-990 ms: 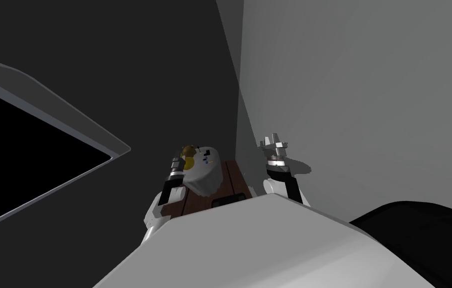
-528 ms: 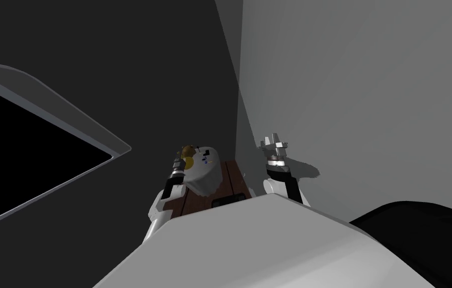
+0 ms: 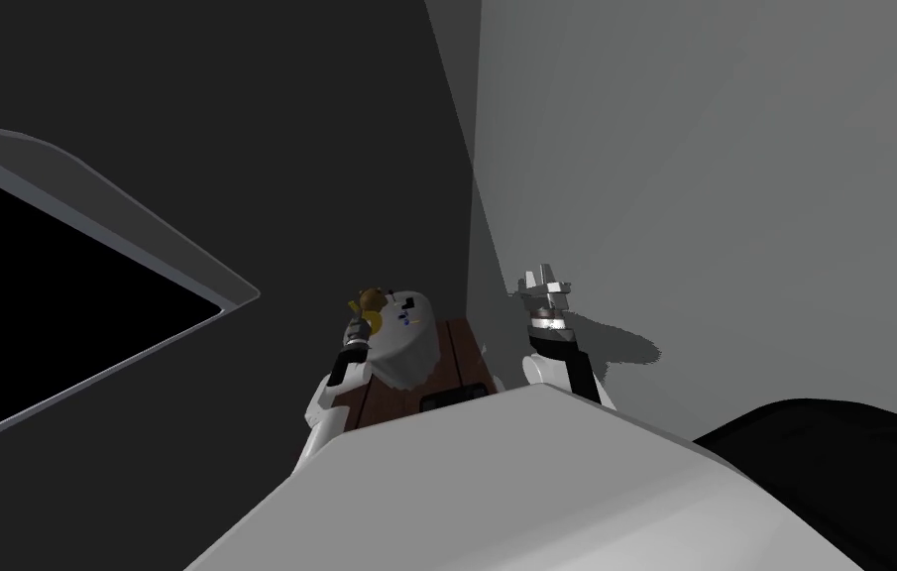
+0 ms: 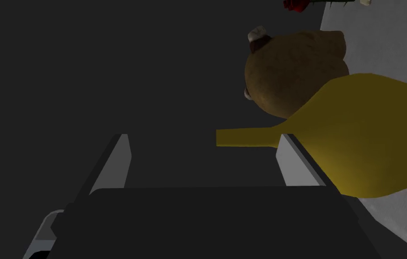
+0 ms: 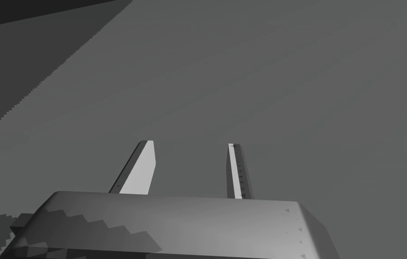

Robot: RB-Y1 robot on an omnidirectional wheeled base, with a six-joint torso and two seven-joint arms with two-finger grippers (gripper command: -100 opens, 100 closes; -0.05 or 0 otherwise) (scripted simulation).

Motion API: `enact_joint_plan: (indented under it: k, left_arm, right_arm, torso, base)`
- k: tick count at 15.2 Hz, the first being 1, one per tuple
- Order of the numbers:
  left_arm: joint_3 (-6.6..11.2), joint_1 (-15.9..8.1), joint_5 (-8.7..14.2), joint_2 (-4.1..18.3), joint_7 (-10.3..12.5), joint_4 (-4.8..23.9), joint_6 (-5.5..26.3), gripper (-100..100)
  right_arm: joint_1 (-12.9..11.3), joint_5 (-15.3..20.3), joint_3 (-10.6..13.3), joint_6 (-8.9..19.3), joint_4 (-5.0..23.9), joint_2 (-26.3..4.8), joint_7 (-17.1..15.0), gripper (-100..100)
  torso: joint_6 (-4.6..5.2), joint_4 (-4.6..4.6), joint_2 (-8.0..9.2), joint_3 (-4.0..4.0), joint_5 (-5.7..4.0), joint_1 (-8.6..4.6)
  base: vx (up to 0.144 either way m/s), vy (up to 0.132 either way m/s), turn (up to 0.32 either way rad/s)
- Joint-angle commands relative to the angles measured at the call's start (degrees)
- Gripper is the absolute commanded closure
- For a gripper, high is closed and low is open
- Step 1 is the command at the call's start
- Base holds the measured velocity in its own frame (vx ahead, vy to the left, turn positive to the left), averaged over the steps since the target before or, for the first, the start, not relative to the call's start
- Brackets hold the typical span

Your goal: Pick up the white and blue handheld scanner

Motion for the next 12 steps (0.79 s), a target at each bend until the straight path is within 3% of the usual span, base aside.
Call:
enact_joint_plan:
  k: [1, 6, 11, 12]
  left_arm:
    - [0.52, -1.3, 0.4, -0.1, 0.5, 2.6, 1.3, -100]
    - [1.61, -3.5, 1.2, -1.0, 1.3, 6.7, 3.9, -100]
    - [3.54, -7.2, 2.5, -2.8, 2.8, 14.0, 8.6, -100]
    - [3.54, -7.2, 2.5, -2.8, 2.8, 14.0, 8.6, -100]
  right_arm:
    - [0.0, 0.0, 0.0, 0.0, 0.0, 0.0, 0.0, 0]
    - [0.0, 0.0, 0.0, 0.0, 0.0, 0.0, 0.0, 0]
    - [0.0, 0.0, 0.0, 0.0, 0.0, 0.0, 0.0, 0]
    - [0.0, 0.0, 0.0, 0.0, 0.0, 0.0, 0.0, 0]
  torso:
    - [0.00, 0.00, 0.00, 0.00, 0.00, 0.00]
    - [-0.01, 0.00, 0.01, 0.00, 0.02, 0.10]
    - [0.01, -0.02, -0.11, -0.06, 0.00, -0.01]
    - [0.01, -0.03, -0.16, -0.09, -0.01, -0.06]
  base:
    - [0.020, -0.063, 0.015]
    - [0.016, -0.040, 0.013]
    - [0.043, -0.064, 0.015]
    - [0.054, -0.072, 0.011]
